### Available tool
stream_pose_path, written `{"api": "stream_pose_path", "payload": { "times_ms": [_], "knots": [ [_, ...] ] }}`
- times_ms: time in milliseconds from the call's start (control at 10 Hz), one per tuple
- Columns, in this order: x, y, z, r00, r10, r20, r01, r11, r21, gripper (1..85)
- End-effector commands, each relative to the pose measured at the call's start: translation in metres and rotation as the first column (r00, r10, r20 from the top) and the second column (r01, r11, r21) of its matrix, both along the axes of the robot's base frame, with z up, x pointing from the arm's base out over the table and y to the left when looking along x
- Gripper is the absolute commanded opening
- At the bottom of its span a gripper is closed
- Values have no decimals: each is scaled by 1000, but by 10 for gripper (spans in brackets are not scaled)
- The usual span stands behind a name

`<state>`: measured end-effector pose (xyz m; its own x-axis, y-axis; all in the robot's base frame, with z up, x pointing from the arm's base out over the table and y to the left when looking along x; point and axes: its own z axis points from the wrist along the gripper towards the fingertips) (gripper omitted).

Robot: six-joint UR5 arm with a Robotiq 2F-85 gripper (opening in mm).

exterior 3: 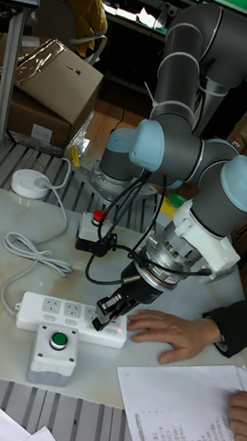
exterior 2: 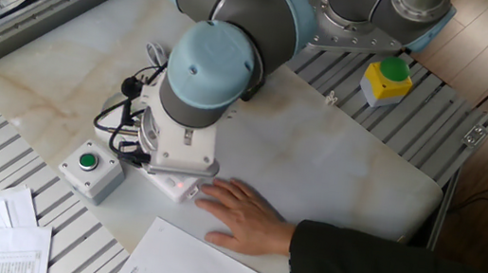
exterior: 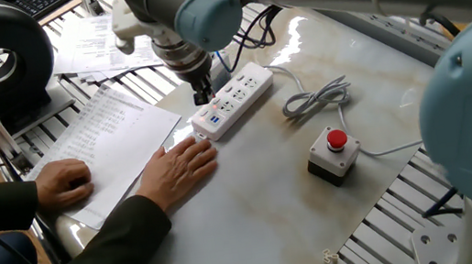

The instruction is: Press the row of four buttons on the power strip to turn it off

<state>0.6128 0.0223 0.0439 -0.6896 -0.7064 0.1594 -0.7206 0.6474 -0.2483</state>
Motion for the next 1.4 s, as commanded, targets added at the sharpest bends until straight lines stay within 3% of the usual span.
{"api": "stream_pose_path", "payload": {
  "times_ms": [0, 400, 700, 800, 1000, 1100, 1300],
  "knots": [
    [-3, -11, -3, 1000, 16, -8, -16, 1000, 4, 10],
    [-15, -6, -20, 1000, 9, -5, -9, 1000, 29, 10],
    [-14, -7, -22, 1000, 20, 5, -20, 1000, 24, 10],
    [-15, -2, -16, 1000, 11, 3, -11, 1000, 10, 10],
    [-26, 22, 22, 999, -47, -11, 47, 997, -57, 10],
    [-30, 39, 26, 997, -75, -34, 75, 997, 1, 10],
    [-23, 37, 22, 998, -61, -24, 61, 998, 11, 10]
  ]
}}
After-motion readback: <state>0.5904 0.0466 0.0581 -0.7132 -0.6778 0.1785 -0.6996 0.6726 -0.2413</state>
